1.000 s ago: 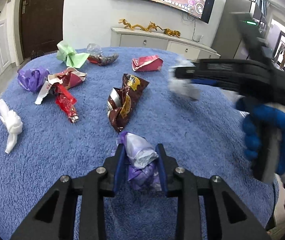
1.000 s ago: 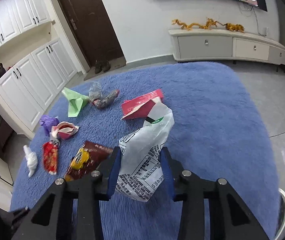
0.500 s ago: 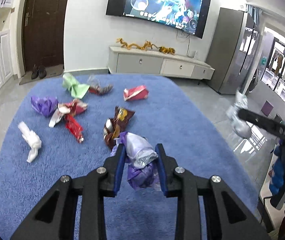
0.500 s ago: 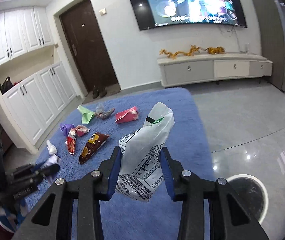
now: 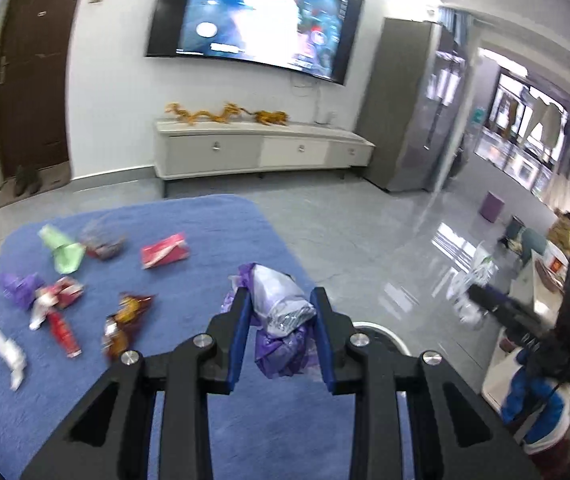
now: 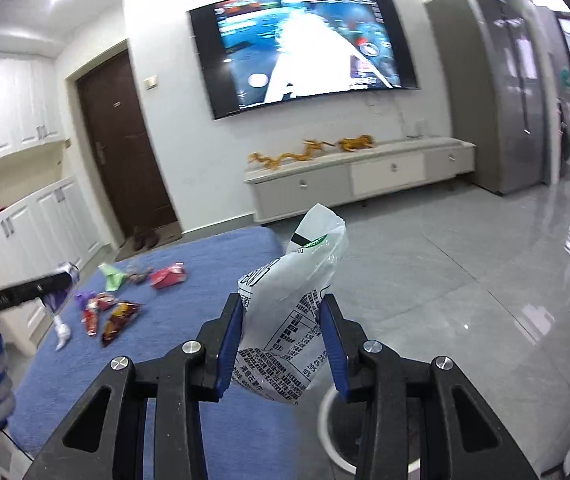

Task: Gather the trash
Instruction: 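Carry both bags over the bin and open both grippers to drop them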

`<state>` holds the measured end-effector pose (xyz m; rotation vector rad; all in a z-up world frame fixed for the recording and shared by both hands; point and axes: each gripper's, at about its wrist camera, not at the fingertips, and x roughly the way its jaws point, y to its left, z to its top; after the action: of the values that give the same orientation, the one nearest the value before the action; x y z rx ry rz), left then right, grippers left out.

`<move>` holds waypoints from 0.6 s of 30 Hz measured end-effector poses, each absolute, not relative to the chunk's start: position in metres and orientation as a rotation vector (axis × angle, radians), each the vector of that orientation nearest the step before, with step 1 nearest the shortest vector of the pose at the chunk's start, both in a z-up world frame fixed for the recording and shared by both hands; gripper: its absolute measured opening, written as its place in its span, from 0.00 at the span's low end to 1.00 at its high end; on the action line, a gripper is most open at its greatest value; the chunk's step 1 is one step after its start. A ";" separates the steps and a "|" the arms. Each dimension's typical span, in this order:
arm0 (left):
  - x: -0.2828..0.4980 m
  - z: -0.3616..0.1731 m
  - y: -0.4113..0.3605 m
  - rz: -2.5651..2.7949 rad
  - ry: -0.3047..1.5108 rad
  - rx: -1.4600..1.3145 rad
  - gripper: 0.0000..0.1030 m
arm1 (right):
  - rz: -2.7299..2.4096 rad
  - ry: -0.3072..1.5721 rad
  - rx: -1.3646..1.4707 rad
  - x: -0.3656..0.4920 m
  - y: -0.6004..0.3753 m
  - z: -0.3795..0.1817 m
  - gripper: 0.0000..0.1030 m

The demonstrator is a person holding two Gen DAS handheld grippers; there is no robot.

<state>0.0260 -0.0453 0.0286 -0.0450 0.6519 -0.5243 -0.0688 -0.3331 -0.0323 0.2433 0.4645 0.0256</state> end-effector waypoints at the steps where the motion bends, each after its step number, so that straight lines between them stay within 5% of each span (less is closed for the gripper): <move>1: 0.031 0.029 -0.062 -0.552 0.668 -0.036 0.28 | 0.015 0.469 0.254 -0.069 -0.340 -0.037 0.36; 18: 0.100 -0.057 -0.276 -0.786 0.984 0.165 0.30 | -0.100 0.706 0.459 -0.036 -0.439 -0.149 0.39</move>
<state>0.1001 -0.2760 -0.0569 0.1651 0.9838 -0.7861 -0.0360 -0.4394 -0.1491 0.4585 0.7065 -0.1003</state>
